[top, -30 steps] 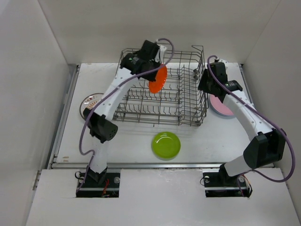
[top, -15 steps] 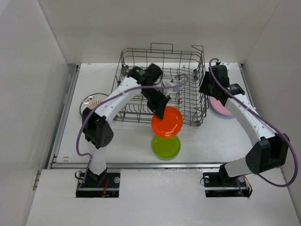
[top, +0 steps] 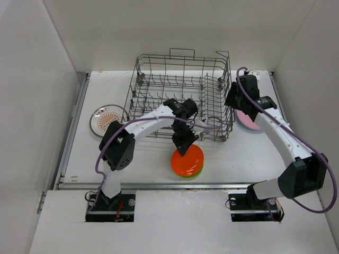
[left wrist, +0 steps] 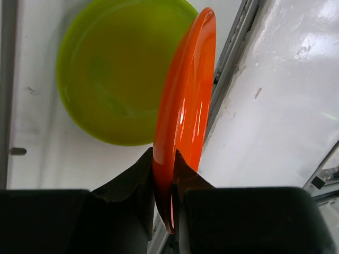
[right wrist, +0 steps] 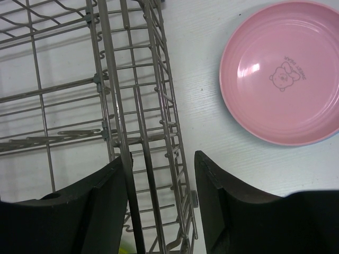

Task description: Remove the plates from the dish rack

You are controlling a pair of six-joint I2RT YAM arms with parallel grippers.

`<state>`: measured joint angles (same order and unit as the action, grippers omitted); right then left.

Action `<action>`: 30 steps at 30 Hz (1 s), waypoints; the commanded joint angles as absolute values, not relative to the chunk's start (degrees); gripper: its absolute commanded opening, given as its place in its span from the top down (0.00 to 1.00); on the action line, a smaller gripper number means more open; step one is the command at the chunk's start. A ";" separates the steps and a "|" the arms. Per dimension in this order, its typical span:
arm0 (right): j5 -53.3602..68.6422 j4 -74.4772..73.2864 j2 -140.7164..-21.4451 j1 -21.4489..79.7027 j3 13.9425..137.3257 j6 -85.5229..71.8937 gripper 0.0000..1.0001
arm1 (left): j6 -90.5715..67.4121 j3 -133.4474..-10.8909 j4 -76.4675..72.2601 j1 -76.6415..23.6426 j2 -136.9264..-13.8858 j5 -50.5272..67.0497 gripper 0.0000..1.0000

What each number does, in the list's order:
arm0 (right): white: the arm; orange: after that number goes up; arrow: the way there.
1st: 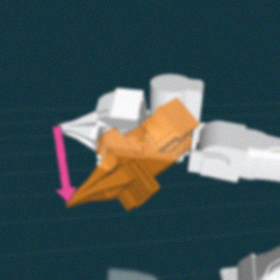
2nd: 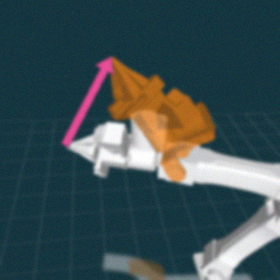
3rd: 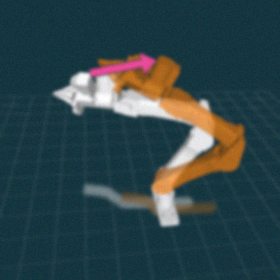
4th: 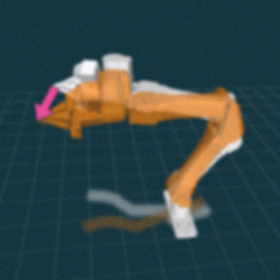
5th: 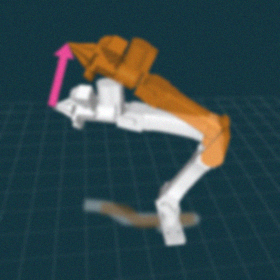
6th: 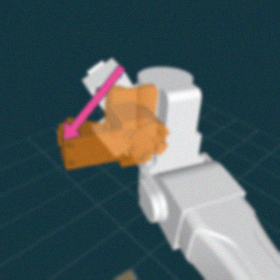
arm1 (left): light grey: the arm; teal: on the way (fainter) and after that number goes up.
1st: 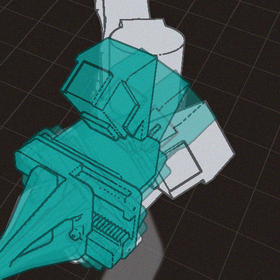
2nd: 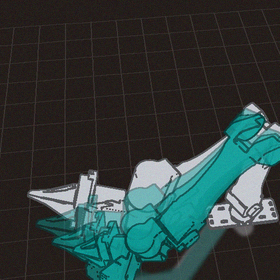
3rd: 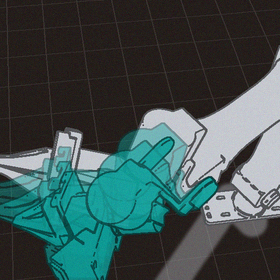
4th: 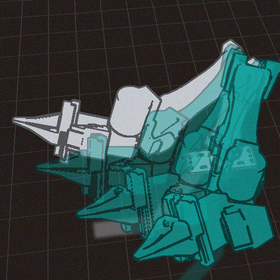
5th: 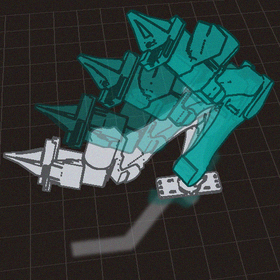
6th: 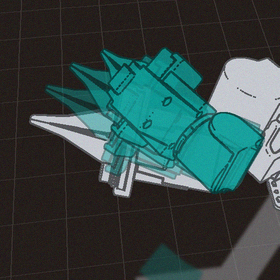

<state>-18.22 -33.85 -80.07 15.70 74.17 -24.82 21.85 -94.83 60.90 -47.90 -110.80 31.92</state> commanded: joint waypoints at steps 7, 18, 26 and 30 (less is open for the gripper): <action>-17.75 -33.22 -78.57 15.47 72.69 -24.17 0.44 | 19.68 -93.69 55.19 -48.34 -113.37 25.83 0.75; -18.28 -33.22 -79.62 15.47 73.21 -23.65 0.44 | 22.15 -100.01 61.78 -48.34 -113.47 22.59 0.00; -20.64 -31.55 -82.18 15.47 76.02 -18.47 0.75 | 22.76 -115.63 75.12 -48.34 -110.57 29.96 0.00; -25.40 -28.67 -83.32 15.47 76.03 -12.33 1.00 | 22.76 -119.70 79.27 -44.92 -106.80 35.84 0.00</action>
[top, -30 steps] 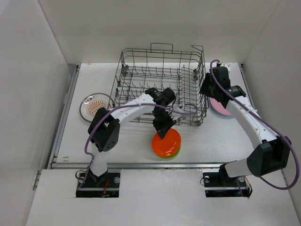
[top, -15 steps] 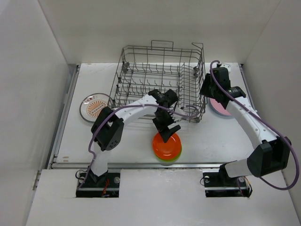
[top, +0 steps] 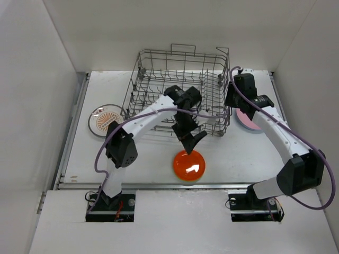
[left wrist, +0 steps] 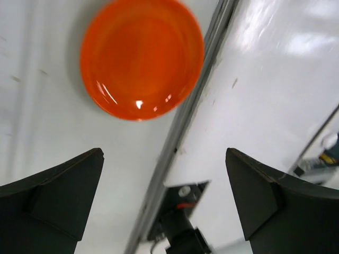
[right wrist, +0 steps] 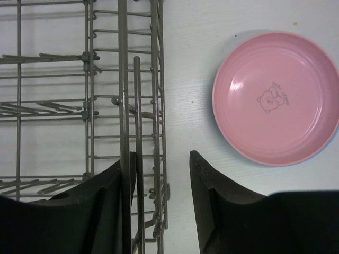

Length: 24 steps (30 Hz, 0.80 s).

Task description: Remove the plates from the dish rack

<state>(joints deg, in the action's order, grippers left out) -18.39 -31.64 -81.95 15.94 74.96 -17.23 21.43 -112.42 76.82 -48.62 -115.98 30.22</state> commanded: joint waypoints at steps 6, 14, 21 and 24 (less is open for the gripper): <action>-25.40 -24.27 -85.78 15.47 77.60 -3.53 1.00 | 24.70 -119.71 83.31 -43.59 -103.10 39.98 0.00; -30.76 -18.46 -87.62 15.47 77.95 1.85 0.97 | 15.49 -117.08 74.99 -37.19 -97.22 38.42 0.00; -32.95 -23.37 -89.13 15.47 88.58 0.71 0.22 | 3.88 -116.54 67.59 -21.55 -94.40 24.28 0.00; -33.66 -25.58 -84.75 15.47 89.82 -5.00 0.00 | -0.43 -114.35 65.66 -13.30 -92.29 15.66 0.00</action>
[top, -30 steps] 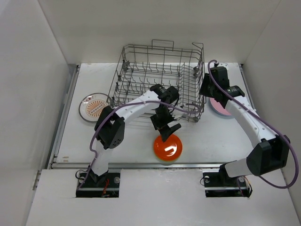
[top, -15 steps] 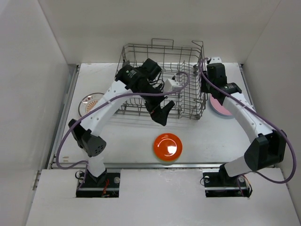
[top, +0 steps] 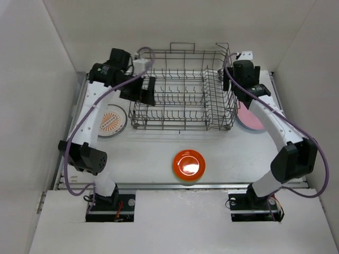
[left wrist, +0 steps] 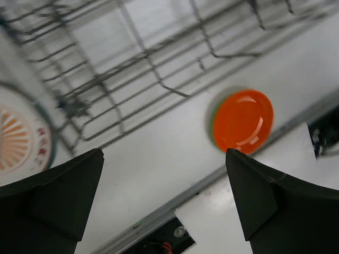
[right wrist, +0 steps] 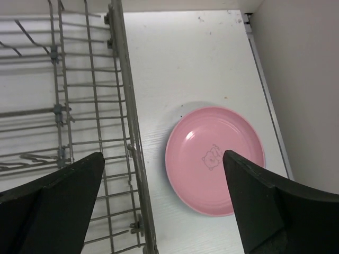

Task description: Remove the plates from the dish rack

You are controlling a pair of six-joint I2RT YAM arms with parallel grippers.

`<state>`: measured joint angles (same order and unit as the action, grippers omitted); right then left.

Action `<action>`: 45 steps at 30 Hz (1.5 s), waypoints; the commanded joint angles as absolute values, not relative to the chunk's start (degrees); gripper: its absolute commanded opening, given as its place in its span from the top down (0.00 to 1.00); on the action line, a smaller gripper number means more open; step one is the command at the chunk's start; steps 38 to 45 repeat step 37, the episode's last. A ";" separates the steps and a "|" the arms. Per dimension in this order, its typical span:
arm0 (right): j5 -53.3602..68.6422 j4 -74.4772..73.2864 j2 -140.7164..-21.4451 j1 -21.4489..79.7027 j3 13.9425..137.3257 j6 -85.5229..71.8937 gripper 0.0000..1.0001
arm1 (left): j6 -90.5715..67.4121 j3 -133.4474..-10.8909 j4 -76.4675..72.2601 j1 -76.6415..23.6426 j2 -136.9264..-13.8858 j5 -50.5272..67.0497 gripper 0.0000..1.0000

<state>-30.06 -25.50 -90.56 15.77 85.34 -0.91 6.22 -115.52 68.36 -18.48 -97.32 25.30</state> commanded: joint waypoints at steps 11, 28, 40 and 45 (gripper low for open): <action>-73.90 -33.31 -58.49 14.41 86.23 -18.72 0.00 | -7.92 -106.62 56.17 19.24 -83.94 -12.28 0.00; -64.43 -33.22 -42.45 14.41 84.20 -11.95 0.00 | -3.08 -101.78 51.94 19.25 -78.75 -22.33 0.00; -60.38 -35.16 -39.38 14.41 83.50 -11.95 0.00 | -4.22 -102.30 53.08 19.25 -78.75 -19.34 0.00; -60.38 -35.16 -39.38 14.41 83.50 -11.95 0.00 | -4.22 -102.30 53.08 19.25 -78.75 -19.34 0.00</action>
